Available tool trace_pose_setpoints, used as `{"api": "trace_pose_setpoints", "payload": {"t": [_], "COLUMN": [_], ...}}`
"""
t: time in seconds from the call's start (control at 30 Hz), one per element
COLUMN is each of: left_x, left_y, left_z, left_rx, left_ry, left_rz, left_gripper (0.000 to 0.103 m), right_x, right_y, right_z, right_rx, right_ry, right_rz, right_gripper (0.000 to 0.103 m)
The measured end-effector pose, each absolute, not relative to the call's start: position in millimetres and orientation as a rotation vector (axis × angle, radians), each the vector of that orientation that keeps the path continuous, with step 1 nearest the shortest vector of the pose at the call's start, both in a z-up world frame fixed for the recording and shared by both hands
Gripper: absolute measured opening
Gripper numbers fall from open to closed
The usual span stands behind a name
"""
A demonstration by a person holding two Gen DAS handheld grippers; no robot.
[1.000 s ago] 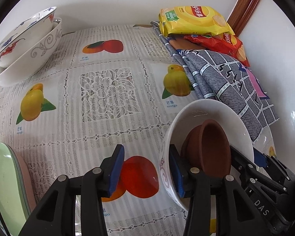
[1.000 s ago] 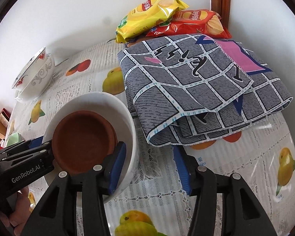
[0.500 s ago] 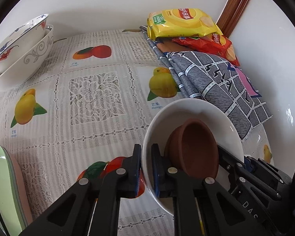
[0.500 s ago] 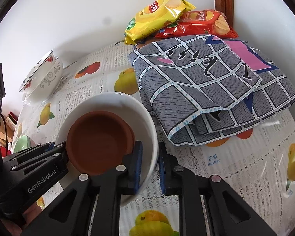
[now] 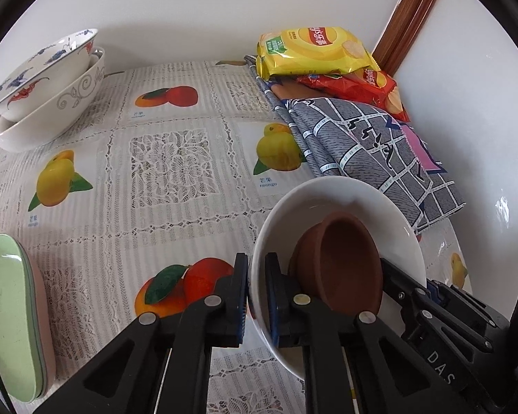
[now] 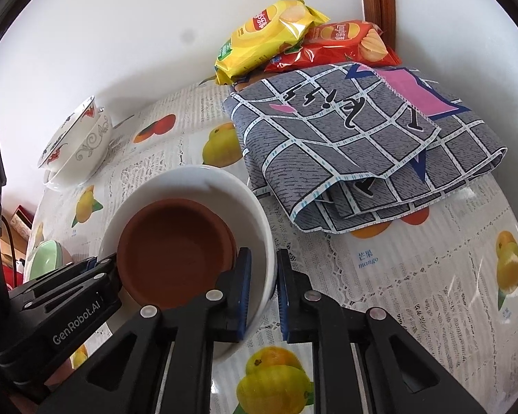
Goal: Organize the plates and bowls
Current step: 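Grasp the white bowl rim with the left gripper while the right gripper grasps its rim too, then lift the white bowl with both grippers and carry it over the pale-green plate stack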
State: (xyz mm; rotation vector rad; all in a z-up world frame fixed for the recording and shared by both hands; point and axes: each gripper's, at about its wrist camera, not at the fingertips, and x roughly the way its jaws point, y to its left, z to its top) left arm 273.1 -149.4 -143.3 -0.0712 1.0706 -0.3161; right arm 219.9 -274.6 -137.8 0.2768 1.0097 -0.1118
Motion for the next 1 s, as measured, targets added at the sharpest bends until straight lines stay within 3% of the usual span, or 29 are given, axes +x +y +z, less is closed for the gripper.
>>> {"api": "trace_pose_setpoints", "payload": {"t": [0.5,1.0], "left_x": [232.5,201.9], "left_y": [-129.8,-95.7], "left_z": [-97.4,-83.9], "left_rx": [-0.109,-0.133], "left_ry": [1.014,0.993], "left_rz": [-0.327,-0.299], "left_gripper": [0.010,0.010], "right_x": [179.0,157.6], "right_y": [-256.2,-225.6], "right_z": [-85.0,-68.5], "right_rx": [0.260,0.253], "right_ry": [0.940,0.915], "right_rz": [-0.110,-0.082], "right_gripper": [0.014,0.012]}}
